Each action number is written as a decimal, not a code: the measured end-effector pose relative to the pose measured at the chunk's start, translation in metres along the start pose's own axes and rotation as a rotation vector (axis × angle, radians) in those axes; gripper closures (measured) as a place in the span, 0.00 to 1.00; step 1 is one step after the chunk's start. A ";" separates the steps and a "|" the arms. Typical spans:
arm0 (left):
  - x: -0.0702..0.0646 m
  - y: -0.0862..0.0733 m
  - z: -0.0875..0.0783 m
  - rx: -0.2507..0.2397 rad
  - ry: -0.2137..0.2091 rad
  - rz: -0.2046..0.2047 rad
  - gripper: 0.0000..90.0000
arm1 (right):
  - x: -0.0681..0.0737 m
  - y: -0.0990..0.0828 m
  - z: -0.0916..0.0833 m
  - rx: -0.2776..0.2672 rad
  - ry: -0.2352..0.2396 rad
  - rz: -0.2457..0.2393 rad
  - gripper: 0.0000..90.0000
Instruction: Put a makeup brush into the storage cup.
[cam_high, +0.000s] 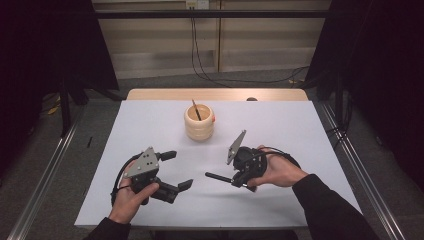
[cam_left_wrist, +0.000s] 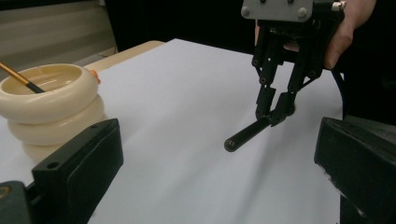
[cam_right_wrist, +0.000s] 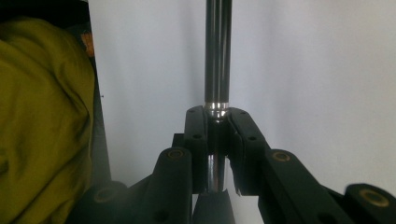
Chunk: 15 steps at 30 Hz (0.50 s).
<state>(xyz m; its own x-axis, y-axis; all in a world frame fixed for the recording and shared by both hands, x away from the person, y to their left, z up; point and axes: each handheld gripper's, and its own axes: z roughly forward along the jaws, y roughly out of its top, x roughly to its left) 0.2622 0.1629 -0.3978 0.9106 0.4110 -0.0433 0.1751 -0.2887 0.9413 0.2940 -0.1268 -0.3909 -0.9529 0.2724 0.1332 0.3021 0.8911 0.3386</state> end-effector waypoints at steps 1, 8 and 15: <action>0.000 0.001 0.001 0.008 -0.005 0.004 0.01 | 0.001 0.001 0.000 0.000 -0.002 0.002 0.88; 0.000 0.004 0.013 0.066 -0.038 0.040 0.03 | 0.001 0.001 0.000 -0.003 -0.003 -0.007 0.87; 0.000 0.007 0.024 0.142 -0.031 0.056 0.04 | 0.002 0.003 0.001 0.008 0.006 -0.014 0.88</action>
<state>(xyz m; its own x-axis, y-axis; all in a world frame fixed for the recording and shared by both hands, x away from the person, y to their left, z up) 0.2721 0.1405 -0.3992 0.9312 0.3646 -0.0050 0.1734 -0.4307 0.8857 0.2926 -0.1231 -0.3902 -0.9569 0.2575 0.1341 0.2882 0.8978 0.3331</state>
